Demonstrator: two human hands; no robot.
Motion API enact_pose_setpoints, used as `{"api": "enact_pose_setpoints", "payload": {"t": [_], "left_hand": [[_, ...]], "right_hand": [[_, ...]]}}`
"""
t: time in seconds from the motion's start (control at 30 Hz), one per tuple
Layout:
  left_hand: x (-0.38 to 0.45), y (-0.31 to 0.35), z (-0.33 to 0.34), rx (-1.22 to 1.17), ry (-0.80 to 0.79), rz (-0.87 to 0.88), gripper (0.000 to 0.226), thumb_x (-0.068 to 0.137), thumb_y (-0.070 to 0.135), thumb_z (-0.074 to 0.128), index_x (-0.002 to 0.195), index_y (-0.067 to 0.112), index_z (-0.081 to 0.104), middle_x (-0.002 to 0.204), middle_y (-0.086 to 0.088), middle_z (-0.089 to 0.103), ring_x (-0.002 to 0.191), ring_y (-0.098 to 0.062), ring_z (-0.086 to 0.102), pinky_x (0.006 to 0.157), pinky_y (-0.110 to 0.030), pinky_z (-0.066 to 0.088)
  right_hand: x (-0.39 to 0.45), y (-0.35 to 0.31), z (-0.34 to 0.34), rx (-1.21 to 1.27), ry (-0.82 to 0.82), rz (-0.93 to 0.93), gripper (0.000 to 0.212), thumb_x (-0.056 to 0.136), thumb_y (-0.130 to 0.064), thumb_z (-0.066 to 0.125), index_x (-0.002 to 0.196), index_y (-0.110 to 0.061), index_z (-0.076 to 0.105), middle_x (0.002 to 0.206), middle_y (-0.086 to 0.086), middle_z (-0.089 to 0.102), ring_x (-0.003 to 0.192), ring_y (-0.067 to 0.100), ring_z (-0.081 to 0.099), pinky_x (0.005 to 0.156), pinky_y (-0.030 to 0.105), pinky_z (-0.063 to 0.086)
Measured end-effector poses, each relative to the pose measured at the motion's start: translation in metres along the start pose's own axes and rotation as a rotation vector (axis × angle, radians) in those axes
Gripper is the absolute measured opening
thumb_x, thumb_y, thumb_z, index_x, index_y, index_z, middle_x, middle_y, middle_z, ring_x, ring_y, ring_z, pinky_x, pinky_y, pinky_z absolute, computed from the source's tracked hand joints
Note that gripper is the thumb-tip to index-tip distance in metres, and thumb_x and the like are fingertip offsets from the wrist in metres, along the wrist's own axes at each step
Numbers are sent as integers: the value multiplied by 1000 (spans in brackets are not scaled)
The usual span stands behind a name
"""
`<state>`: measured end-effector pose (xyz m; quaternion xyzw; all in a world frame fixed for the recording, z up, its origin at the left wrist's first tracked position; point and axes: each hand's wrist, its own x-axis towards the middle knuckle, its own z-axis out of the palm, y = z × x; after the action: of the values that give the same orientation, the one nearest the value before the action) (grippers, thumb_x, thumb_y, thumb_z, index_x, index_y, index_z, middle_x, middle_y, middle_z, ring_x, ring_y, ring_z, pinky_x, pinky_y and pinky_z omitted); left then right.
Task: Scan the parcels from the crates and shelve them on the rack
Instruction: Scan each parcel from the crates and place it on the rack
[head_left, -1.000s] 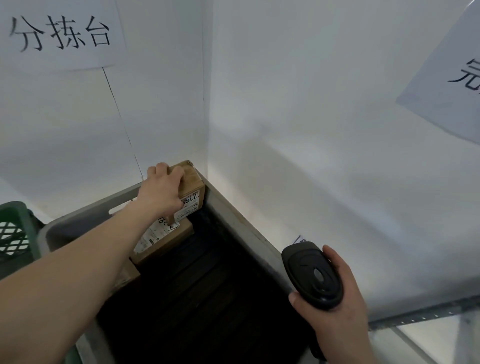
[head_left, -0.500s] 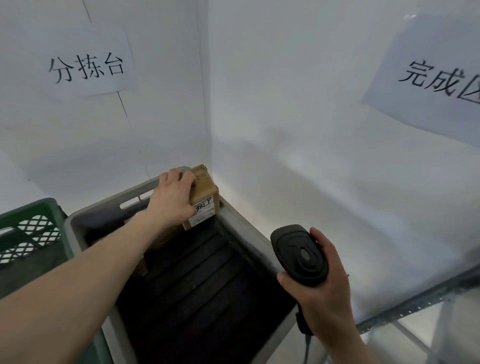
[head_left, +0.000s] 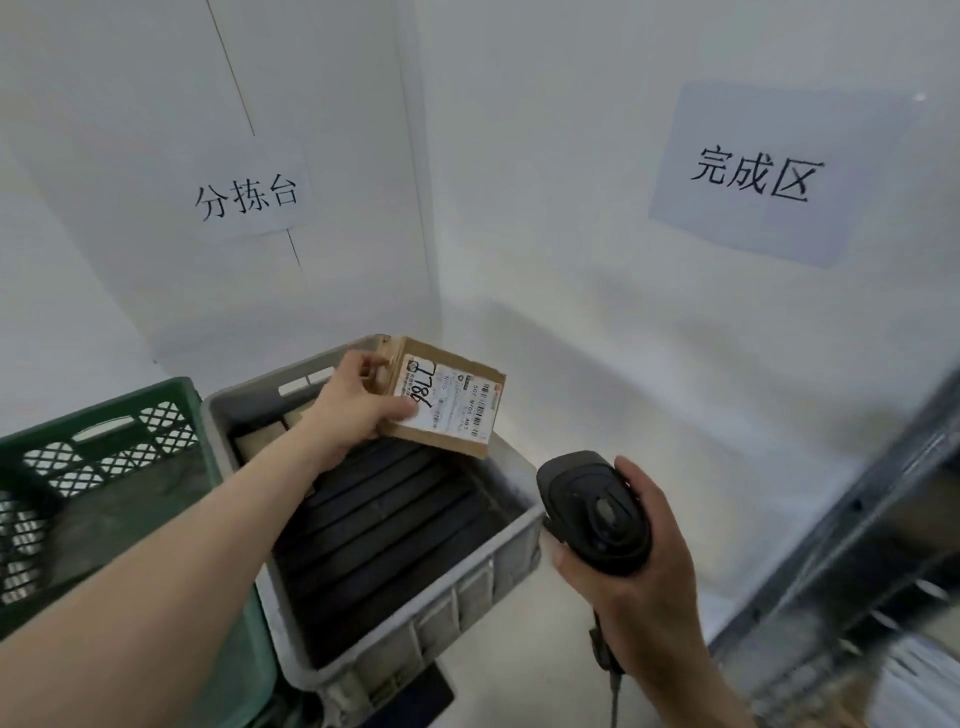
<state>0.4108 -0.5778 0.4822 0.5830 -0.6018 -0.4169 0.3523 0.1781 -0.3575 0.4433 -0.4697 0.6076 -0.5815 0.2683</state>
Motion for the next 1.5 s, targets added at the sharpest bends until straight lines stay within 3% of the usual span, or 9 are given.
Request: {"api": "enact_pose_setpoints", "payload": {"t": [0.17,0.4,0.67,0.93,1.03,1.17,1.27,1.4,1.5], "left_hand": [[-52,-1,14,-227,-179,-110,100,69,-11,81,145,37,36,122,-14,67,99,-31,72,69,-45,62],[-81,17,19,-101,-410,-61,60,84,6,73,134,37,59,111,-6,75,79,-17,72,62,-33,55],[-101,43,29,19,-619,91,52,66,23,73,116,37,71,105,-5,78,108,-34,70,104,-58,49],[-137,49,40,129,-722,233,46,85,7,72,125,30,69,96,-3,79,101,-29,73,98,-52,55],[-147,53,44,135,-748,260,48,88,3,69,130,26,67,93,2,79,92,-20,74,83,-41,58],[-160,58,50,125,-765,272,47,87,2,69,125,30,68,93,2,79,90,-20,73,89,-45,55],[-171,61,56,100,-786,271,47,87,1,69,125,29,67,98,0,78,89,-19,73,78,-37,57],[-192,63,69,52,-796,260,65,79,5,76,135,30,56,116,-9,68,102,-33,71,93,-52,55],[-214,62,82,33,-818,206,81,64,11,76,136,37,51,118,-14,63,103,-37,70,91,-54,58]], "right_hand": [[-40,-9,-27,34,-6,39,92,65,10,88,143,-22,50,106,-43,64,102,-15,62,86,2,46],[-86,-24,-54,-47,1,-22,94,67,10,87,142,-25,44,115,-19,65,102,-12,66,81,3,49],[-158,-32,-45,-176,-15,33,93,57,-21,87,140,-33,48,124,-17,66,114,-2,64,89,14,54],[-227,-38,-24,-291,75,108,96,53,-39,86,140,-37,47,120,-29,63,117,-1,61,90,14,54],[-240,-41,-26,-327,101,106,95,54,-35,86,140,-35,48,121,-28,63,119,-1,61,93,19,55],[-250,-46,-32,-355,129,95,96,56,-25,90,141,-36,46,125,-25,62,121,-5,58,91,11,52],[-257,-46,-40,-364,138,92,96,60,-17,93,140,-39,45,126,-25,61,121,-6,56,90,8,50],[-269,-43,-56,-363,163,86,94,60,-23,93,139,-40,45,128,-23,62,123,-3,57,93,11,52],[-280,-44,-76,-355,187,75,96,56,-36,88,141,-37,45,131,-21,61,125,0,57,99,18,53]]}}
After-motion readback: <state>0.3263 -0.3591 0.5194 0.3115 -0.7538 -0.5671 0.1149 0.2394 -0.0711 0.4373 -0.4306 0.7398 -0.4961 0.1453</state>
